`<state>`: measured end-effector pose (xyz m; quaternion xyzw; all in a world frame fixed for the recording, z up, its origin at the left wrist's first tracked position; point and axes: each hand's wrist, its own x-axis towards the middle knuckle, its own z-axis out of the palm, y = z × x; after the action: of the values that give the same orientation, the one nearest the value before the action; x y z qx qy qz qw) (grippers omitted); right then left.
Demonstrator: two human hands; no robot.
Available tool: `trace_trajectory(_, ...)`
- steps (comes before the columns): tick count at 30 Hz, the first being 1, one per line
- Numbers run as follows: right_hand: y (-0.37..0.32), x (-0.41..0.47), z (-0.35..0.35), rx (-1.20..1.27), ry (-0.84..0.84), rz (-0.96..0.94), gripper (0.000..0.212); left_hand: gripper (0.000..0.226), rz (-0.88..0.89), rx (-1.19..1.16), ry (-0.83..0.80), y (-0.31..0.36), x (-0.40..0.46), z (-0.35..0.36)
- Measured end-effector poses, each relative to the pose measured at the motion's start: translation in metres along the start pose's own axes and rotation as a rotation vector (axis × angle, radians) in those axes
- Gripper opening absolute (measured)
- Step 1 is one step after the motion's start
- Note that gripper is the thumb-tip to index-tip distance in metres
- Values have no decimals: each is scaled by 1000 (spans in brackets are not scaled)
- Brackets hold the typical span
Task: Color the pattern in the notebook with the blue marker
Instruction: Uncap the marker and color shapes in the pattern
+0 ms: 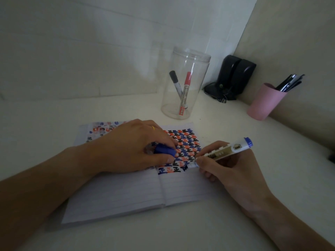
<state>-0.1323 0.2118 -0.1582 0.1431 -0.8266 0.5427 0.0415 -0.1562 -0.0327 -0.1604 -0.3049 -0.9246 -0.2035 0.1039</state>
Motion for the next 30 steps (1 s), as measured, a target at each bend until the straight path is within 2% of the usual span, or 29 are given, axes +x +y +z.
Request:
trace_trajectory(17,-5,-2,2,-14,-63,-20,7,40,9,-3,4,-2,0,1)
trace_trajectory(23,-3,0,3,-11,-9,-27,15,41,6,-1,4,-3,-1,1)
trace_trajectory(30,2,2,4,5,12,-17,13,40,10,-2,1,-2,-1,1)
